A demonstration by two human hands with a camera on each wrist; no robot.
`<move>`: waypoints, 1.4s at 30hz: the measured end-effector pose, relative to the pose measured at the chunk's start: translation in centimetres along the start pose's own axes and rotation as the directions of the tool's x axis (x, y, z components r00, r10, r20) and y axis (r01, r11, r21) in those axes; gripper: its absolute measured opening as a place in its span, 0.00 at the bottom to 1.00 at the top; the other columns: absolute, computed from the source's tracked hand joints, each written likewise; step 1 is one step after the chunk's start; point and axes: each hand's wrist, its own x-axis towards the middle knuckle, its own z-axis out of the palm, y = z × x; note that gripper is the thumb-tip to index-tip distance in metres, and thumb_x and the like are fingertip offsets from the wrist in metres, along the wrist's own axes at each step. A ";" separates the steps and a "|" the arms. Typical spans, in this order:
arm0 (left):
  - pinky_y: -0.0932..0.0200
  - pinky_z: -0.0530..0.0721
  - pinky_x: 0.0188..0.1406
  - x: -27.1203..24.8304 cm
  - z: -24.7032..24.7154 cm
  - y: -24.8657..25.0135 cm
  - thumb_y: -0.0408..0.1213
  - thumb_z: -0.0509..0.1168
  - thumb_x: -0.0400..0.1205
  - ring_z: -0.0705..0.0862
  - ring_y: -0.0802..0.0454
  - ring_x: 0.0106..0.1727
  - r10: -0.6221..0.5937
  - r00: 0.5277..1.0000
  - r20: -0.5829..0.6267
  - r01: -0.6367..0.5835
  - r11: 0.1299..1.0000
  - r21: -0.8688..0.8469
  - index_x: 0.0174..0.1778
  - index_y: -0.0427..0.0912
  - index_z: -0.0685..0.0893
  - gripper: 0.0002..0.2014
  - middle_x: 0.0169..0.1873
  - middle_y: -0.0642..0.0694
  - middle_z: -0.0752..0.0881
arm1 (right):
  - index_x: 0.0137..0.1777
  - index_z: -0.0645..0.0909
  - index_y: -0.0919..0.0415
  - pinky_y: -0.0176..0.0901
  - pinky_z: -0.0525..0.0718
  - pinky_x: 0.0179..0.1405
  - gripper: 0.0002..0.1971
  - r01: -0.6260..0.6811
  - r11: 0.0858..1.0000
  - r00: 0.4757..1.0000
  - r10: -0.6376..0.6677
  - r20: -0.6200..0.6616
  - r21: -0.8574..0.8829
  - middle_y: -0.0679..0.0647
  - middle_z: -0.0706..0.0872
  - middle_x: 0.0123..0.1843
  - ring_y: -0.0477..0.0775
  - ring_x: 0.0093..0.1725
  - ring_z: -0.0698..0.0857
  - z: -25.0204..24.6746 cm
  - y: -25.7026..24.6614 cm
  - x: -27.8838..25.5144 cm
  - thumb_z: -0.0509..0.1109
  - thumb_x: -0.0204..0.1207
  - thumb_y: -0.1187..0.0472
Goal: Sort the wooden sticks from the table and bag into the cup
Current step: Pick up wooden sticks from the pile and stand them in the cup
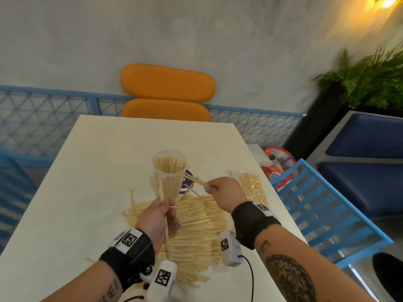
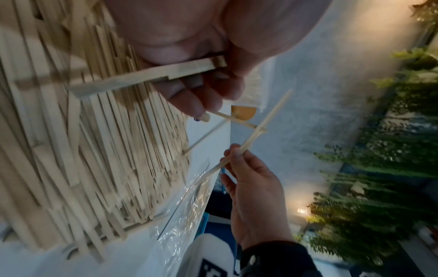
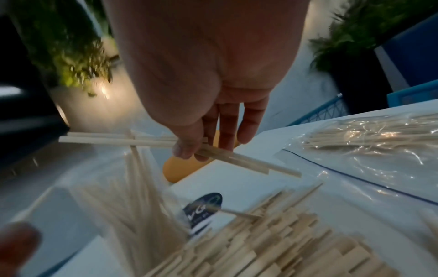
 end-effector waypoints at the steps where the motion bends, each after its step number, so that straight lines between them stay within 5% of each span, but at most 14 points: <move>1: 0.57 0.81 0.22 -0.2 0.4 0.1 0.37 0.51 0.93 0.76 0.49 0.23 0.006 1.000 0.018 -0.007 1.000 0.014 0.48 0.38 0.79 0.14 0.26 0.44 0.77 | 0.37 0.85 0.58 0.36 0.73 0.31 0.13 -0.007 0.999 1.000 0.008 -0.014 0.040 0.52 0.81 0.33 0.48 0.32 0.76 -0.3 -0.2 -0.6 0.69 0.83 0.58; 7: 0.51 0.86 0.36 -0.6 2.3 -0.1 0.38 0.53 0.93 0.85 0.46 0.32 0.024 0.995 0.095 -0.032 0.995 0.090 0.51 0.36 0.81 0.14 0.39 0.39 0.86 | 0.35 0.81 0.66 0.35 0.66 0.25 0.17 -0.023 0.990 0.999 0.028 -0.036 0.136 0.50 0.72 0.27 0.46 0.25 0.67 -0.7 -0.3 -3.8 0.70 0.82 0.55; 12: 0.53 0.87 0.51 -0.4 3.8 -0.3 0.40 0.55 0.92 0.88 0.49 0.51 0.130 0.988 0.078 -0.145 0.962 0.231 0.54 0.44 0.86 0.14 0.52 0.47 0.88 | 0.36 0.87 0.62 0.31 0.74 0.29 0.15 -0.068 0.940 0.995 0.086 -0.041 0.335 0.50 0.81 0.29 0.41 0.28 0.76 0.4 -0.6 -5.3 0.73 0.80 0.53; 15: 0.54 0.84 0.54 -0.9 4.5 0.0 0.42 0.56 0.91 0.87 0.53 0.53 0.155 0.981 0.116 -0.186 0.924 0.334 0.52 0.50 0.86 0.13 0.50 0.52 0.90 | 0.39 0.89 0.62 0.31 0.77 0.33 0.11 -0.108 0.882 0.992 0.126 -0.009 0.458 0.48 0.84 0.32 0.42 0.32 0.79 1.4 -1.1 -5.7 0.74 0.79 0.56; 19: 0.43 0.85 0.61 -0.2 4.4 -0.3 0.50 0.59 0.88 0.89 0.53 0.49 0.189 0.973 0.130 -0.228 0.869 0.439 0.43 0.56 0.89 0.14 0.43 0.53 0.92 | 0.38 0.91 0.60 0.44 0.81 0.38 0.11 -0.101 0.866 0.992 0.123 -0.013 0.489 0.50 0.89 0.34 0.47 0.34 0.81 2.4 -1.8 -5.6 0.73 0.79 0.56; 22: 0.41 0.84 0.65 0.5 4.3 -0.8 0.54 0.60 0.85 0.88 0.53 0.56 0.172 0.975 0.138 -0.215 0.884 0.415 0.46 0.63 0.90 0.12 0.51 0.56 0.92 | 0.39 0.89 0.66 0.44 0.77 0.34 0.15 -0.106 0.879 0.990 0.136 -0.029 0.466 0.60 0.86 0.32 0.48 0.30 0.76 3.1 -2.1 -5.3 0.73 0.78 0.53; 24: 0.41 0.86 0.63 -0.2 4.6 -0.5 0.49 0.60 0.88 0.88 0.53 0.58 0.161 0.979 0.127 -0.198 0.904 0.378 0.49 0.63 0.90 0.12 0.54 0.56 0.91 | 0.40 0.88 0.68 0.49 0.81 0.35 0.16 -0.091 0.893 0.991 0.124 -0.046 0.440 0.65 0.88 0.36 0.51 0.30 0.78 3.5 -2.1 -5.1 0.72 0.78 0.53; 27: 0.36 0.86 0.61 0.1 4.4 -0.9 0.50 0.60 0.87 0.89 0.47 0.55 0.183 0.977 0.111 -0.212 0.893 0.397 0.46 0.66 0.89 0.13 0.49 0.53 0.92 | 0.43 0.92 0.62 0.53 0.86 0.43 0.10 -0.057 0.911 0.995 0.086 -0.053 0.408 0.60 0.91 0.37 0.57 0.36 0.87 3.7 -2.3 -5.0 0.72 0.78 0.57; 30: 0.36 0.86 0.62 0.4 4.4 -0.9 0.55 0.59 0.83 0.89 0.45 0.54 0.176 0.978 0.116 -0.207 0.900 0.384 0.46 0.62 0.89 0.12 0.48 0.49 0.92 | 0.43 0.92 0.63 0.36 0.85 0.39 0.07 -0.025 0.908 0.997 0.053 -0.055 0.418 0.39 0.88 0.30 0.36 0.32 0.85 3.6 -2.5 -5.3 0.73 0.76 0.63; 32: 0.45 0.87 0.52 0.3 4.8 -0.4 0.50 0.58 0.87 0.87 0.49 0.46 0.186 0.978 0.096 -0.209 0.910 0.359 0.46 0.57 0.89 0.14 0.50 0.48 0.92 | 0.41 0.89 0.67 0.40 0.81 0.38 0.07 -0.011 0.905 0.997 0.041 -0.060 0.426 0.36 0.84 0.26 0.33 0.28 0.79 3.8 -2.7 -5.5 0.73 0.75 0.64; 34: 0.53 0.80 0.40 0.5 5.0 0.1 0.43 0.56 0.91 0.82 0.51 0.37 0.172 0.983 0.060 -0.182 0.930 0.319 0.48 0.49 0.88 0.15 0.51 0.48 0.92 | 0.47 0.91 0.59 0.42 0.83 0.40 0.06 -0.017 0.866 0.999 0.036 -0.028 0.499 0.44 0.88 0.33 0.36 0.30 0.80 3.5 -3.1 -5.9 0.73 0.76 0.63; 36: 0.50 0.84 0.42 1.0 4.7 0.1 0.41 0.54 0.92 0.86 0.47 0.42 0.140 0.990 0.037 -0.144 0.958 0.249 0.50 0.44 0.86 0.15 0.51 0.43 0.91 | 0.53 0.90 0.45 0.37 0.86 0.46 0.12 -0.022 0.824 0.998 0.056 -0.042 0.566 0.49 0.93 0.41 0.37 0.36 0.85 3.2 -3.0 -5.7 0.70 0.78 0.63; 39: 0.48 0.87 0.47 1.1 4.4 0.5 0.39 0.53 0.92 0.86 0.46 0.44 0.117 0.993 0.028 -0.120 0.974 0.190 0.50 0.40 0.82 0.14 0.45 0.44 0.87 | 0.65 0.85 0.49 0.36 0.83 0.59 0.14 -0.049 0.889 0.976 0.140 -0.168 0.455 0.46 0.90 0.57 0.43 0.55 0.87 2.1 -2.4 -4.6 0.66 0.83 0.62; 42: 0.54 0.76 0.32 0.6 4.4 0.6 0.37 0.51 0.93 0.72 0.50 0.29 0.086 0.990 0.111 -0.103 0.982 0.156 0.47 0.39 0.78 0.13 0.31 0.45 0.76 | 0.80 0.72 0.50 0.35 0.74 0.67 0.24 -0.006 0.918 0.999 0.019 -0.029 0.396 0.45 0.79 0.74 0.45 0.71 0.78 1.3 -2.2 -3.2 0.62 0.85 0.64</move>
